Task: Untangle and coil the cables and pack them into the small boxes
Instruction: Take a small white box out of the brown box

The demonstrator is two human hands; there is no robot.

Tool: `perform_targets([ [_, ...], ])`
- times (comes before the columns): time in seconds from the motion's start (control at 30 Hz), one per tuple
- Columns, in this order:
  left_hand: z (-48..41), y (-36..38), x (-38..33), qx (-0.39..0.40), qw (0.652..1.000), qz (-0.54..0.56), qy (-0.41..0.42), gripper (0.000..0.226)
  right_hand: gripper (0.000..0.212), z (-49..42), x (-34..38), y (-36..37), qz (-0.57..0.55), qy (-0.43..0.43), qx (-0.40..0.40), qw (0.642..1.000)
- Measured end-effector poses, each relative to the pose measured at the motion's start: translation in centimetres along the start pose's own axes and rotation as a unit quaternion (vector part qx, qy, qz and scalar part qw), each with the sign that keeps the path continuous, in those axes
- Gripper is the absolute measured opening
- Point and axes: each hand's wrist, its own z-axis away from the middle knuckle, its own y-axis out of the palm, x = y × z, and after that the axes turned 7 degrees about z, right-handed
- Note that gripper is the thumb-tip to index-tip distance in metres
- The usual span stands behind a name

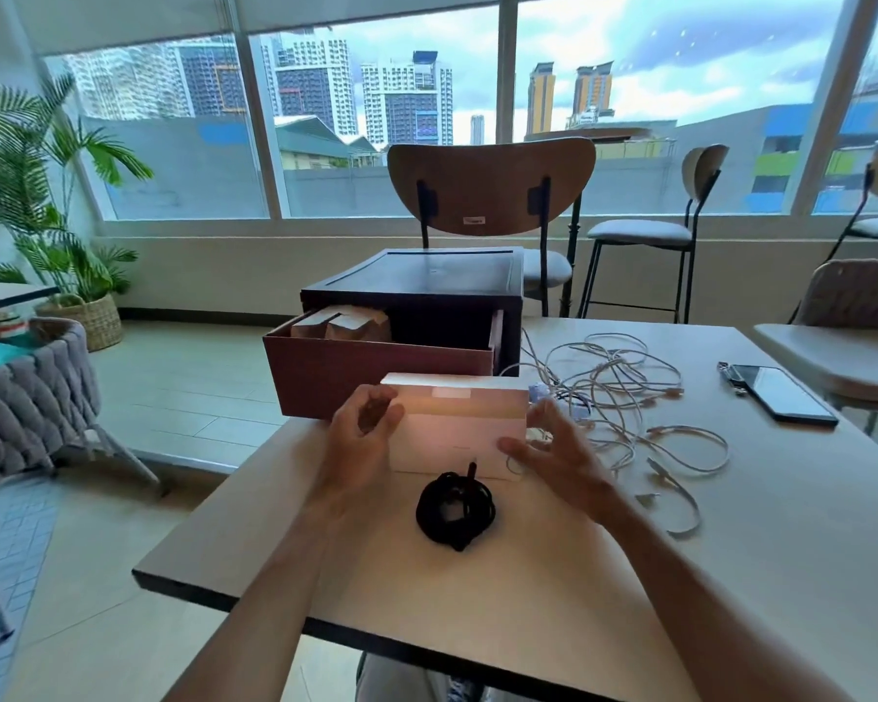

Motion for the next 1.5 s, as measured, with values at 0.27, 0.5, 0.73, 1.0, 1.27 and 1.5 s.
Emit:
perform_targets([
  [0.27,1.0,0.0,0.5,0.087,0.995,0.013,-0.037,0.059,0.033,1.2,0.2,-0.3,0.208,0.006,-0.082,0.975],
  [0.5,0.7,-0.3,0.9,0.098,0.995,-0.015,-0.024,0.072,0.035,3.4,2.0,1.1,0.149,0.042,0.131,0.979],
  [0.73,1.0,-0.2,1.0,0.093,0.996,-0.014,-0.01,0.077,0.025,3.8,3.1,2.4,0.134,0.071,0.179,0.972],
  [1.0,1.0,-0.2,1.1,0.097,0.995,-0.02,-0.006,0.08,0.021,3.9,4.6,1.5,-0.07,0.157,0.153,0.973],
  [1.27,1.1,0.1,0.7,0.091,0.996,0.0,-0.022,0.078,0.016,3.2,5.4,-0.6,-0.245,0.08,-0.028,0.966],
  [1.5,1.1,0.0,0.7,0.102,0.994,-0.008,-0.033,0.08,0.015,1.7,6.0,-0.7,-0.202,0.005,-0.201,0.959],
])
